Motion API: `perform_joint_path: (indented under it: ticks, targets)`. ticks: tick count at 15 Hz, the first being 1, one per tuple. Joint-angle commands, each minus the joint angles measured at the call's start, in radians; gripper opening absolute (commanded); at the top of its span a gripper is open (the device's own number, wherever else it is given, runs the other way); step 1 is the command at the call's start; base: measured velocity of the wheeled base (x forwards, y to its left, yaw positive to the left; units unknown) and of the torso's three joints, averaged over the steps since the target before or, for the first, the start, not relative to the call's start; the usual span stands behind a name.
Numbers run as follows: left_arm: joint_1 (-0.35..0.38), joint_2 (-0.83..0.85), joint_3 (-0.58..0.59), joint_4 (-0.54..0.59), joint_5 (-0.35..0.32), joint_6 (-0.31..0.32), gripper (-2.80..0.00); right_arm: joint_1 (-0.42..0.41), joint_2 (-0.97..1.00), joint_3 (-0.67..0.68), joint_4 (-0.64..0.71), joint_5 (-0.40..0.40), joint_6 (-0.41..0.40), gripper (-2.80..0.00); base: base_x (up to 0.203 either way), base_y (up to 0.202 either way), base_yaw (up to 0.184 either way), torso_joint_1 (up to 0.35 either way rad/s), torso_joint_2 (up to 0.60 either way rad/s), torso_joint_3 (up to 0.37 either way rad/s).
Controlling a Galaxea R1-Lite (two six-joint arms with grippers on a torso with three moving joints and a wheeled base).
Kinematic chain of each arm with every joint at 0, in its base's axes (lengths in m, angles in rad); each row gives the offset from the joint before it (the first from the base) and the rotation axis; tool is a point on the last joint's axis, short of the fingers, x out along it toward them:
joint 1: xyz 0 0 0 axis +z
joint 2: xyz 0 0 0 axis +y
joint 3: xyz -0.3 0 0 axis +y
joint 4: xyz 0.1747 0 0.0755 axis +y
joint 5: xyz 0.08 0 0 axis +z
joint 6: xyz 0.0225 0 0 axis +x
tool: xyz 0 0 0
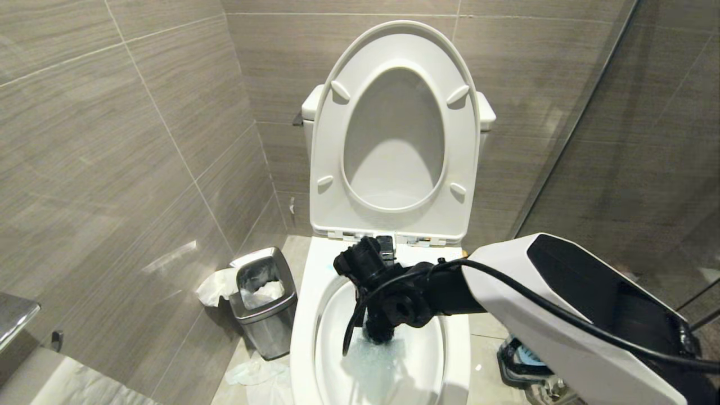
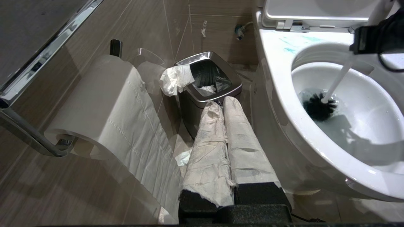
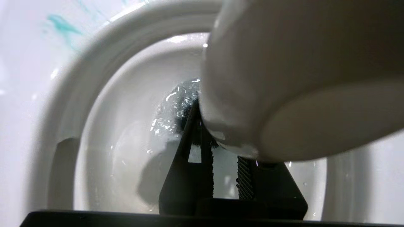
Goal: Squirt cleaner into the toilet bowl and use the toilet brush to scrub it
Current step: Scrub the toilet bowl
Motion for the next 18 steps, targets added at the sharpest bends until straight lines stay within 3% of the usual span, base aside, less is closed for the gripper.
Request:
perform_joint_path:
  ticks: [1,5,10,18]
  targets:
    - [0.0,0.001,0.0,0.001,0.0,0.0,-2.8,-0.005,0.063,-0.017,0.004,-0.004,0.002,-2.8,0.0,0.0,0.0,0.0,0.0,0.0]
    - [0.0,0.001,0.0,0.001,0.0,0.0,-2.8,-0.003,-0.031,0.005,0.012,-0.006,0.0,-2.8,0.0,0.0,0.0,0.0,0.0,0.0]
    - [0.0,0.002,0.0,0.0,-0.001,0.0,-2.8,0.007,-0.298,0.155,0.03,-0.005,-0.028,-2.8,0.0,0.0,0.0,0.0,0.0,0.0]
    - [0.0,0.0,0.0,0.0,0.001,0.0,-2.8,0.006,-0.039,0.12,0.021,-0.001,0.033,-2.8,0.0,0.0,0.0,0.0,0.0,0.0]
